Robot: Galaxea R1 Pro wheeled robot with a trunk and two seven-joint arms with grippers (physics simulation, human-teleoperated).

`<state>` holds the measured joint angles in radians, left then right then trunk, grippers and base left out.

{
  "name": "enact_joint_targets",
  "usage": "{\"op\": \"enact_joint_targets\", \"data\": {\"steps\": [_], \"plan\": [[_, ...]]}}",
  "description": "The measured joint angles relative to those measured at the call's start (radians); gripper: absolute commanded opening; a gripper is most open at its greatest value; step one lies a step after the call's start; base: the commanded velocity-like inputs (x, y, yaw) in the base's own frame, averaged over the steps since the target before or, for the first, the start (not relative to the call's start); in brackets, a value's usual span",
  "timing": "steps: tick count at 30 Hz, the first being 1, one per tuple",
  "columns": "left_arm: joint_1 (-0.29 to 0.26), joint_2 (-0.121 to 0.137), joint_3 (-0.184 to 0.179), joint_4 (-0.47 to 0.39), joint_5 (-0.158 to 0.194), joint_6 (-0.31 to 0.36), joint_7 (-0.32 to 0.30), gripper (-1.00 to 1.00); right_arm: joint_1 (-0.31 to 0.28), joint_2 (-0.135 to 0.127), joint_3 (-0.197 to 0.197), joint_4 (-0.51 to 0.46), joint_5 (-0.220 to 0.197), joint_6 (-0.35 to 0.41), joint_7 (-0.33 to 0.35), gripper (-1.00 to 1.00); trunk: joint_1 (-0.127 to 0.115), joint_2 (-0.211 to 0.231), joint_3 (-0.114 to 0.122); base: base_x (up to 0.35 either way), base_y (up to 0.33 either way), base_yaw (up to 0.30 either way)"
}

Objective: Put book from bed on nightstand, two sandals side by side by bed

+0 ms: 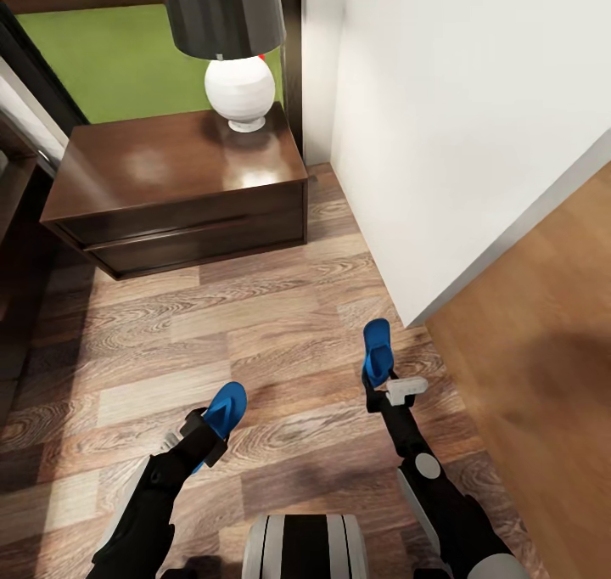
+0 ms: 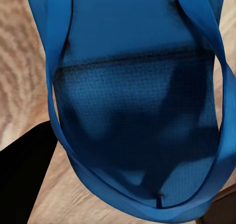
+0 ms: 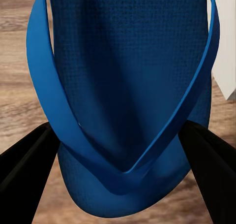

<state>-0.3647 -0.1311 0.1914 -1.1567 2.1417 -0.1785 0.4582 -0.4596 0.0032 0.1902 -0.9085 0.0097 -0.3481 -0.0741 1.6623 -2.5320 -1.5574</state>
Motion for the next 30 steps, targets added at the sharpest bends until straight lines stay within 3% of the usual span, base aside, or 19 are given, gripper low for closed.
{"op": "enact_joint_targets", "data": {"steps": [30], "plan": [[0.000,0.020,0.002,-0.002,-0.002,0.000,-0.003,-1.00,0.000,-0.006,0.000,-0.030,0.000,-0.001,0.000,-1.00,-0.013,0.007,0.112,0.000,0.000,0.000]]}}
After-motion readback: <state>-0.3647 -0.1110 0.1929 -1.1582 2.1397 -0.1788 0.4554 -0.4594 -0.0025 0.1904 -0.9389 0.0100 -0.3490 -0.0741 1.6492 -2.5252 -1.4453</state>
